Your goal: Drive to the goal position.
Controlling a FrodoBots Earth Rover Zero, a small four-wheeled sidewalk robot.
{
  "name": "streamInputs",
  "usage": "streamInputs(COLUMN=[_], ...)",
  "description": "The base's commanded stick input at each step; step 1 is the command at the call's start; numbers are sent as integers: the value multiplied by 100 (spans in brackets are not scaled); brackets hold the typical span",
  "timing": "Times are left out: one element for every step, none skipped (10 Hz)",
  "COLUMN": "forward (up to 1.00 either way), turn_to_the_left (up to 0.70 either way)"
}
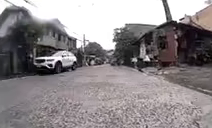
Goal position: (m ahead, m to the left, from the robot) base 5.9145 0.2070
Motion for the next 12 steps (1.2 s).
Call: streamInputs(forward=[100, 100, 100, 100, 100, 100, 100, 100, 100, 100, 100, 100], turn_to_the_left=[0, 0, 0, 0, 0, 0, 0, 0, 0, 0, 0, 0])
